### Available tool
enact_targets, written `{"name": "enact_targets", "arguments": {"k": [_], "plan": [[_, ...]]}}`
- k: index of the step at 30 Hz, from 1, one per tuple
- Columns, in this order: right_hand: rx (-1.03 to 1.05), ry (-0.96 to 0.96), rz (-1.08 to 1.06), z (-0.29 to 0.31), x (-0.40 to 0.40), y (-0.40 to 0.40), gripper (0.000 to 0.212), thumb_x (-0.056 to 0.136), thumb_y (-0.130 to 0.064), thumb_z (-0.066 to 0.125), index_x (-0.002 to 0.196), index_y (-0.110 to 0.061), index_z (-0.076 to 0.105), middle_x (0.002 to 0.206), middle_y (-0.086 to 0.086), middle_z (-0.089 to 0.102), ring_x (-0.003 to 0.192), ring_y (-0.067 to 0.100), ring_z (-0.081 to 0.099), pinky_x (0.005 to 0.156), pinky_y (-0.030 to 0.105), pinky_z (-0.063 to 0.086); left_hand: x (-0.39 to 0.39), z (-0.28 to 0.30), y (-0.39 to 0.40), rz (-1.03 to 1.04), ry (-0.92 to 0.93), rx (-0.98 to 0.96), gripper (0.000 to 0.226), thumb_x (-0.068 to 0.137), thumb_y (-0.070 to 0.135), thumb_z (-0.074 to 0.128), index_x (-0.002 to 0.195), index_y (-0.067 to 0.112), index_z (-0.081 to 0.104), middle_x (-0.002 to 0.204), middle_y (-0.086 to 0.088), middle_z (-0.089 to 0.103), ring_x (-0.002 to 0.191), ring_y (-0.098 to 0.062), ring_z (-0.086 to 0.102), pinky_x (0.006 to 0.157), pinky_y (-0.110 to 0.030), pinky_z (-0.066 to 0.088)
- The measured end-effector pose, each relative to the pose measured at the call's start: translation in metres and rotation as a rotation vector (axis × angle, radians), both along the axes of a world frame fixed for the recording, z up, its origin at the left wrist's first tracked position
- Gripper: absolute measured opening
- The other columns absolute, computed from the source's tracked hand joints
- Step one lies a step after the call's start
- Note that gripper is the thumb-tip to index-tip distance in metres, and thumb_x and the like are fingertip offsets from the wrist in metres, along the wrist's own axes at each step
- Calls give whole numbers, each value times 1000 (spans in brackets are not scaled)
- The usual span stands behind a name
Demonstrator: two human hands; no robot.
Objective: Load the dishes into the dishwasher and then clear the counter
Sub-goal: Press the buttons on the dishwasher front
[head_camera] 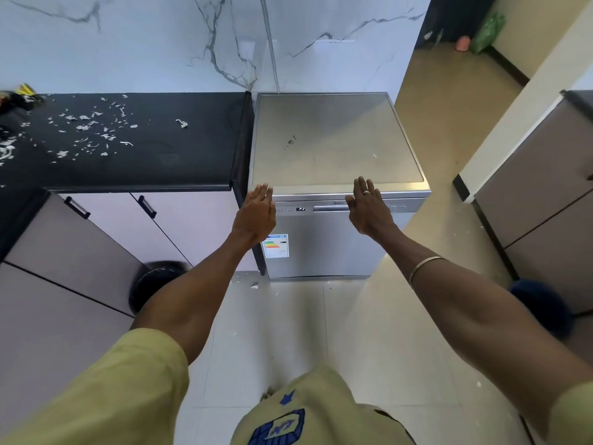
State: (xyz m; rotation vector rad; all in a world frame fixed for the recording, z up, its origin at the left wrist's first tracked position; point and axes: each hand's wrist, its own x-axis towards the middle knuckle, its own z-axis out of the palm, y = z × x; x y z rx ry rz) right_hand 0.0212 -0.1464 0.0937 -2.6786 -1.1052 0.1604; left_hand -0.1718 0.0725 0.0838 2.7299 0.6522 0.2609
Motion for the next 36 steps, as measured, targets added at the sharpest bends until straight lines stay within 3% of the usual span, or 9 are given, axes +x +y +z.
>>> {"name": "enact_targets", "arguments": {"k": [11,18,27,31,36], "plan": [[-6,-2,105,0,-1,30,61,107,-33,23,155,1,9,163,16,7,151,31,2,122,43,8,-24,20,5,110,-13,20,61,101,36,18,150,1,27,157,-17,27,147,-32,22,122,-42,21],[9,6,264,6,-16,84,61,107,-35,23,155,1,9,163,17,7,151,31,3,122,44,8,-71,24,28,314,-44,32,55,105,29,20,151,0,25,158,-17,25,149,-30,19,123,-39,16],[50,-27,489,14,-78,199,59,105,-34,31,151,2,21,160,19,20,148,36,18,120,48,22,-163,24,79,643,-40,57,52,106,22,21,153,0,17,161,-17,16,150,-28,12,124,-36,6],[57,13,561,21,-129,260,61,106,-36,27,154,-1,15,163,14,12,151,32,8,122,43,12,-215,31,112,760,-25,44,53,106,23,20,153,1,15,162,-16,13,151,-29,9,123,-36,5],[47,28,673,26,-182,331,63,105,-40,23,155,-2,13,164,12,9,151,30,6,123,42,10,-271,46,160,888,-51,50,53,104,20,26,151,-3,20,159,-21,20,149,-31,15,123,-40,9]]}}
